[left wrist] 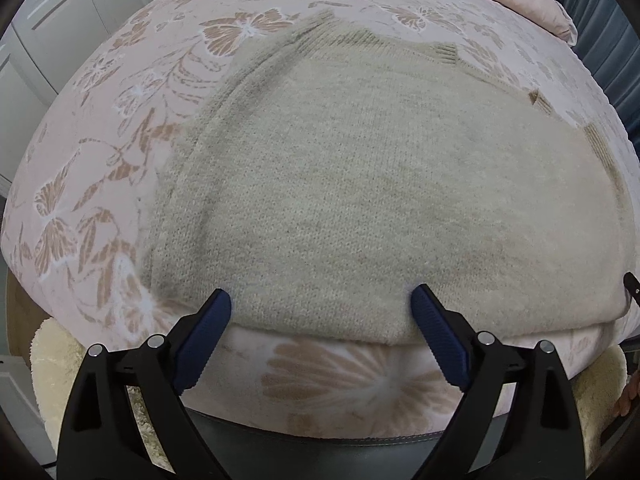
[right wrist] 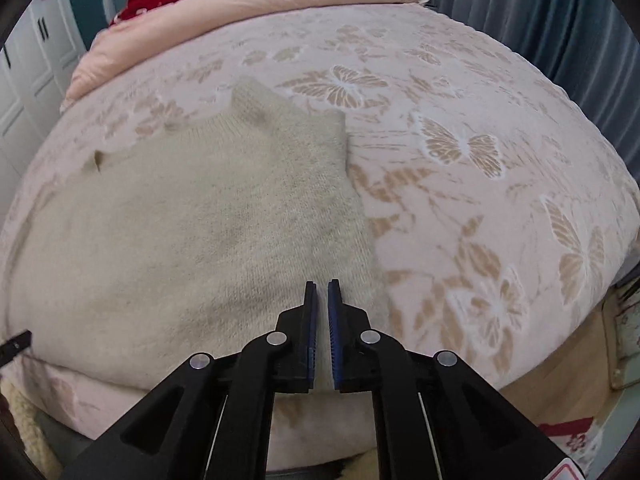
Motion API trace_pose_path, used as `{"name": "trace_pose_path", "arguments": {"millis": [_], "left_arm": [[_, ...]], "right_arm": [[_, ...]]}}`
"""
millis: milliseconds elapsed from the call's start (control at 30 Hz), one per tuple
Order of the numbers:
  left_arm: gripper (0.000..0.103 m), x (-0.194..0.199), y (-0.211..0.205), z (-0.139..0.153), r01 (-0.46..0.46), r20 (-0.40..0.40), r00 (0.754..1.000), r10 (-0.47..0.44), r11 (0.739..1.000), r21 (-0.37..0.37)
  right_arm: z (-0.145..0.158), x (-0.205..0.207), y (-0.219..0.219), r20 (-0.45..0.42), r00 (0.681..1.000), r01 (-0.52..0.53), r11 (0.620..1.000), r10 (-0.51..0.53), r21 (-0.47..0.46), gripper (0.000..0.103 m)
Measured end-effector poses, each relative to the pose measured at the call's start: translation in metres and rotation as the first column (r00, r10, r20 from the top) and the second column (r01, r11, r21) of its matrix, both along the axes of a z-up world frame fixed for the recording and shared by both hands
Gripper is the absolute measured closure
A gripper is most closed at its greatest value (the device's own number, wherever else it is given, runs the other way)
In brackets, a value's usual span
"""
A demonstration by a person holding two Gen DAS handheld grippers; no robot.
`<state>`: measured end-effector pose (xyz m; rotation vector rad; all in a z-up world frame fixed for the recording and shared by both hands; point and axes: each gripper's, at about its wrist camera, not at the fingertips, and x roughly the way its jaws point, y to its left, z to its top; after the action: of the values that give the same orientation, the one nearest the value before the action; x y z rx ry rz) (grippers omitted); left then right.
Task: Fold small clothes
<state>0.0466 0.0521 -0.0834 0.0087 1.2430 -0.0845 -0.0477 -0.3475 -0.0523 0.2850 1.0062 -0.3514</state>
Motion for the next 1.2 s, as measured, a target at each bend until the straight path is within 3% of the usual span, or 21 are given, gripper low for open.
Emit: {"name": "trace_pose_path", "arguments": {"millis": [67, 200, 267, 333, 467, 600, 800, 867, 967, 1033, 1100, 1133, 1200], "left_arm": [[0.014, -0.004, 0.005, 0.004, -0.002, 0.008, 1.0, 0.002, 1.0, -0.011], [0.014, -0.01, 0.017, -0.001, -0.04, -0.018, 0.999, 0.039, 0.998, -0.04], [0.014, -0.012, 0.022, -0.002, -0.057, -0.032, 0.998, 0.055, 0.997, -0.055], [0.013, -0.016, 0.029, 0.003, -0.073, -0.018, 0.997, 0.072, 0.995, -0.066], [0.013, -0.018, 0.042, 0.009, -0.107, -0.005, 0.994, 0.107, 0.991, -0.08], [0.013, -0.021, 0.042, 0.019, -0.103, 0.032, 0.994, 0.105, 0.993, -0.061], [0.013, -0.027, 0.035, 0.029, -0.05, 0.073, 0.996, 0.05, 0.999, -0.008], [0.013, -0.03, 0.036, 0.031, -0.044, 0.083, 0.996, 0.043, 0.999, 0.014], [0.013, -0.033, 0.043, 0.03, -0.052, 0.076, 0.996, 0.051, 0.999, 0.01], [0.013, -0.034, 0.049, 0.029, -0.064, 0.067, 0.996, 0.064, 0.998, -0.001], [0.013, -0.036, 0.055, 0.028, -0.068, 0.066, 0.995, 0.069, 0.998, -0.014], [0.012, -0.036, 0.057, 0.027, -0.07, 0.068, 0.995, 0.071, 0.997, -0.013], [0.011, -0.035, 0.059, 0.024, -0.078, 0.061, 0.995, 0.079, 0.997, -0.011]], "right_arm": [[0.007, -0.012, -0.001, 0.035, 0.999, 0.02, 0.998, -0.022, 0.064, 0.096], [-0.025, -0.009, 0.004, -0.095, 0.994, -0.045, 0.999, 0.046, 0.006, 0.102], [-0.012, -0.015, 0.002, -0.063, 0.998, -0.006, 0.999, 0.009, 0.042, 0.099], [0.004, -0.02, 0.001, -0.012, 1.0, 0.019, 0.996, -0.018, 0.092, 0.089], [0.02, -0.019, 0.014, 0.017, 1.0, 0.002, 0.986, -0.005, 0.166, 0.086], [0.033, -0.008, 0.074, 0.035, 0.986, -0.164, 0.975, 0.16, 0.149, 0.086], [0.027, 0.035, 0.182, 0.025, 0.918, -0.396, 0.908, 0.396, 0.141, 0.084], [0.013, 0.051, 0.209, -0.009, 0.901, -0.43, 0.895, 0.434, 0.122, 0.082], [-0.021, 0.07, 0.237, -0.117, 0.874, -0.464, 0.881, 0.472, 0.09, 0.072], [-0.019, 0.069, 0.245, -0.135, 0.862, -0.491, 0.871, 0.489, 0.026, 0.072], [0.003, 0.065, 0.235, -0.068, 0.87, -0.485, 0.872, 0.489, 0.071, 0.075], [0.015, 0.065, 0.222, -0.019, 0.884, -0.464, 0.882, 0.467, 0.085, 0.081], [0.036, 0.07, 0.187, 0.025, 0.919, -0.395, 0.916, 0.394, 0.068, 0.081]]}}
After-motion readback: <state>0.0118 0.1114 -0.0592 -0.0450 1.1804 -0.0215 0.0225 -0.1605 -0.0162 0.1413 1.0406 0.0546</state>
